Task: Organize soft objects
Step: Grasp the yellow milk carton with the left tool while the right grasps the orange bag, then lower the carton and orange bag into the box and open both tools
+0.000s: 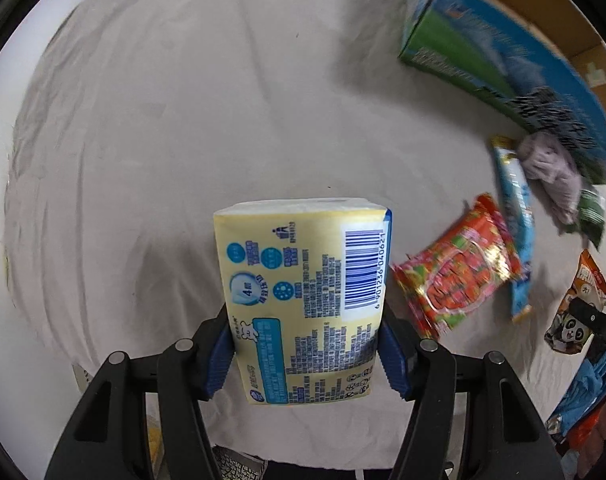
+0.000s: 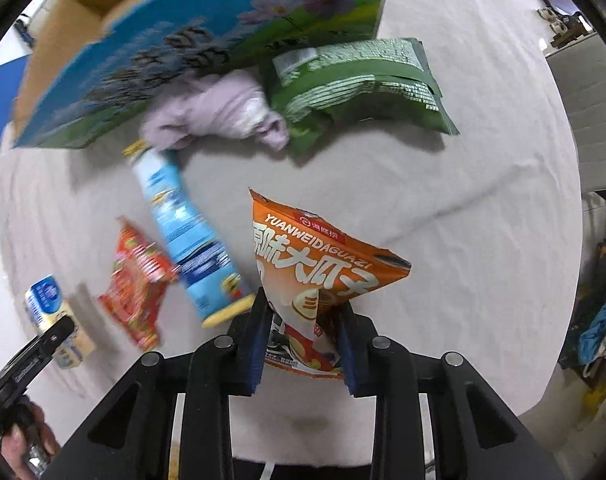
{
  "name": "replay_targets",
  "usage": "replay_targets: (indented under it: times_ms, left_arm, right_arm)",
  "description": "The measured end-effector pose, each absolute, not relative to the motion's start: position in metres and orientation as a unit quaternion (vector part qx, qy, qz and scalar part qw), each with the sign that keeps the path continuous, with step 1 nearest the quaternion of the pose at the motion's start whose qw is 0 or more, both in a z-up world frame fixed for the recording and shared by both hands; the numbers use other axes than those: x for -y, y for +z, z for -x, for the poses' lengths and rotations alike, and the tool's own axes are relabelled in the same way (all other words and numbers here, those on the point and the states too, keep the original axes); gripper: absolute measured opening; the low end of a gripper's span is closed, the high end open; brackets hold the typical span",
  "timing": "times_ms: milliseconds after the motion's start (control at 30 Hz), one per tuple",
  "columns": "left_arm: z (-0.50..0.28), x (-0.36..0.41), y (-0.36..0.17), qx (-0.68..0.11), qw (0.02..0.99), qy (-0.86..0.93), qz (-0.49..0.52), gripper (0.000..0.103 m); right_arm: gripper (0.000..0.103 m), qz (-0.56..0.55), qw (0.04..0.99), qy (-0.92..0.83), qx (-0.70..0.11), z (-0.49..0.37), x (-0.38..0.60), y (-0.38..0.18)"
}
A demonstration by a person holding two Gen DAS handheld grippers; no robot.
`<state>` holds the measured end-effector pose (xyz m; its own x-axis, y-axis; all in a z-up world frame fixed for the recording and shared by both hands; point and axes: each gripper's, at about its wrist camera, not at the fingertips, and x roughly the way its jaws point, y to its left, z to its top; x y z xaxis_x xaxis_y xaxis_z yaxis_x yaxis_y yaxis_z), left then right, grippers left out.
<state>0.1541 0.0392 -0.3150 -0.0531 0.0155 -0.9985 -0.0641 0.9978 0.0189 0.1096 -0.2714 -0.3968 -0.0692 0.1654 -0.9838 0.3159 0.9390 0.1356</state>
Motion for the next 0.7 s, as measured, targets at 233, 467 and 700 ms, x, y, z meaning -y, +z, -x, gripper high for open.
replay_targets:
  times_ms: [233,467,700]
  left_arm:
    - [-0.146,-0.03,-0.242,-0.684,0.729,-0.018,0.014,0.06]
    - [-0.175,-0.011,-0.177,-0.643,0.761,-0.086,0.01,0.06]
    - [-0.23,0.035,-0.137,-0.618,0.777,-0.124,-0.002,0.06]
  right_arm:
    - [0.032,-0.171,0.695,-0.014,-0.698,-0.099,0.245,-0.338]
    - [0.032,-0.165,0.725,0.025,-0.668,-0.13,0.249,-0.245]
    - [0.032,-0.147,0.749,0.044,-0.645,-0.187,0.268,-0.199]
